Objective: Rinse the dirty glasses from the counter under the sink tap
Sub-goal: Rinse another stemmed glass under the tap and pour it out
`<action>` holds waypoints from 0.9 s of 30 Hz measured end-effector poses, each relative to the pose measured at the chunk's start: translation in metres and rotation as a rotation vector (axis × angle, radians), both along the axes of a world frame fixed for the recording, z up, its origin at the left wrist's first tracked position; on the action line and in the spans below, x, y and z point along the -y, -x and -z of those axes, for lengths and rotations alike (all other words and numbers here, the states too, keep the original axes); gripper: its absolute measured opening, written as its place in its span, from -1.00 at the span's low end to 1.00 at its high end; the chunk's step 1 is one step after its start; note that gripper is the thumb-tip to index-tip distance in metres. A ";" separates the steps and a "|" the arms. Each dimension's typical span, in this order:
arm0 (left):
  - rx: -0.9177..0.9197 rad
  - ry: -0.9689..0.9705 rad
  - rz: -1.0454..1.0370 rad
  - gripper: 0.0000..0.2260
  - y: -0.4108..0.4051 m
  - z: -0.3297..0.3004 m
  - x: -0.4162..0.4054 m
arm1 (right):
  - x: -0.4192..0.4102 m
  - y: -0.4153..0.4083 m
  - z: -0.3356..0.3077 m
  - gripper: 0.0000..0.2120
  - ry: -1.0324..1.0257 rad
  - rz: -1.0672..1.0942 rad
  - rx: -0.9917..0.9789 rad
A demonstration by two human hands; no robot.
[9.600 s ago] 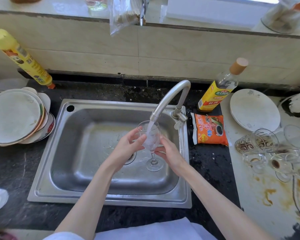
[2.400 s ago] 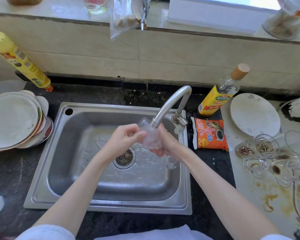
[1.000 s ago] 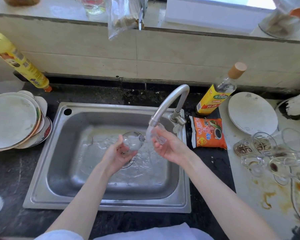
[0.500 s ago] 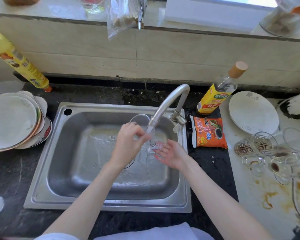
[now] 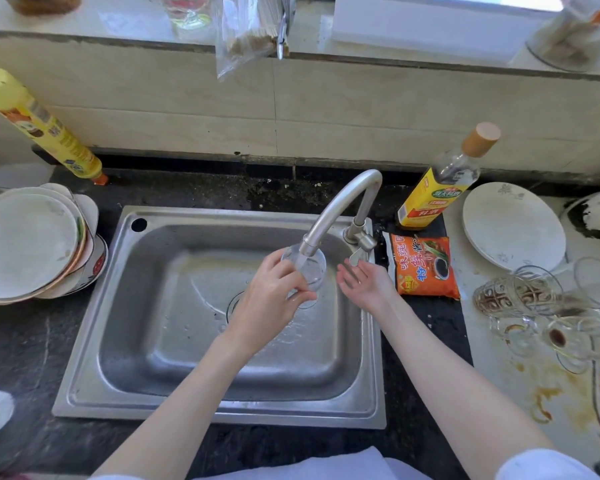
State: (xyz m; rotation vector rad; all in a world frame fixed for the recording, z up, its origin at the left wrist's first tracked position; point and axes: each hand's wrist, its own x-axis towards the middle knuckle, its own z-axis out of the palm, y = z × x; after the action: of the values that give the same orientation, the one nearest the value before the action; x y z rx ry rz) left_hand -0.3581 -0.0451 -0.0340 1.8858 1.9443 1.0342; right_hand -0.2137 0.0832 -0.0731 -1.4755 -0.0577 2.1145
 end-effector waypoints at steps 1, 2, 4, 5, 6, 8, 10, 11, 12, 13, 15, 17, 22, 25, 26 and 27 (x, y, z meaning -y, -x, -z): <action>0.004 0.001 -0.002 -0.74 0.000 0.000 0.000 | 0.001 0.000 -0.001 -0.84 0.005 0.004 0.005; 0.005 0.002 -0.003 -0.74 0.000 0.000 0.000 | 0.001 -0.001 -0.002 -0.85 0.009 0.004 0.006; 0.001 -0.002 -0.005 -0.74 0.001 0.001 0.000 | -0.001 -0.003 -0.005 -0.87 0.018 0.001 -0.001; 0.002 -0.003 -0.008 -0.74 0.001 0.002 0.000 | -0.003 -0.005 -0.008 -0.87 0.028 0.003 -0.006; 0.005 -0.001 -0.011 -0.74 0.001 0.002 0.001 | -0.004 -0.006 -0.011 -0.87 0.037 0.012 -0.018; 0.001 -0.003 -0.008 -0.74 0.001 0.002 0.001 | -0.005 -0.008 -0.019 -0.81 0.053 0.060 -0.069; -0.014 -0.012 0.002 -0.75 0.001 0.002 0.000 | -0.009 -0.010 -0.027 -0.69 0.068 0.126 -0.122; -0.019 -0.017 0.005 -0.76 0.001 0.002 -0.001 | -0.012 -0.012 -0.030 -0.63 0.075 0.153 -0.143; -0.022 -0.024 0.007 -0.76 0.001 0.001 -0.002 | -0.017 -0.014 -0.033 -0.59 0.080 0.171 -0.161; -0.026 -0.031 0.011 -0.76 0.000 0.000 -0.002 | -0.021 -0.017 -0.037 -0.56 0.083 0.179 -0.172; -0.029 -0.045 0.018 -0.76 0.000 -0.001 -0.003 | -0.027 -0.021 -0.043 -0.53 0.088 0.177 -0.184; -0.024 -0.052 0.021 -0.77 0.000 -0.001 -0.004 | -0.032 -0.024 -0.047 -0.52 0.082 0.163 -0.190; 0.000 -0.053 0.019 -0.81 0.000 -0.003 -0.003 | -0.043 -0.029 -0.051 -0.53 0.077 0.150 -0.179; 0.020 -0.052 -0.012 -0.80 -0.001 -0.006 0.000 | -0.034 -0.028 -0.049 -0.55 0.011 0.147 -0.178; 0.027 -0.061 -0.028 -0.79 -0.002 -0.006 0.001 | -0.029 -0.028 -0.049 -0.57 -0.017 0.122 -0.166; 0.038 -0.071 -0.044 -0.78 -0.003 -0.007 0.003 | -0.023 -0.029 -0.050 -0.60 -0.038 0.068 -0.141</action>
State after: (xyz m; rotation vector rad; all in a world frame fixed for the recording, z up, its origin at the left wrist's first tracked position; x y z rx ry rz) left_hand -0.3548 -0.0477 -0.0275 1.8538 1.9606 1.1570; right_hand -0.1848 0.1062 -0.0232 -1.2854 0.0044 2.1443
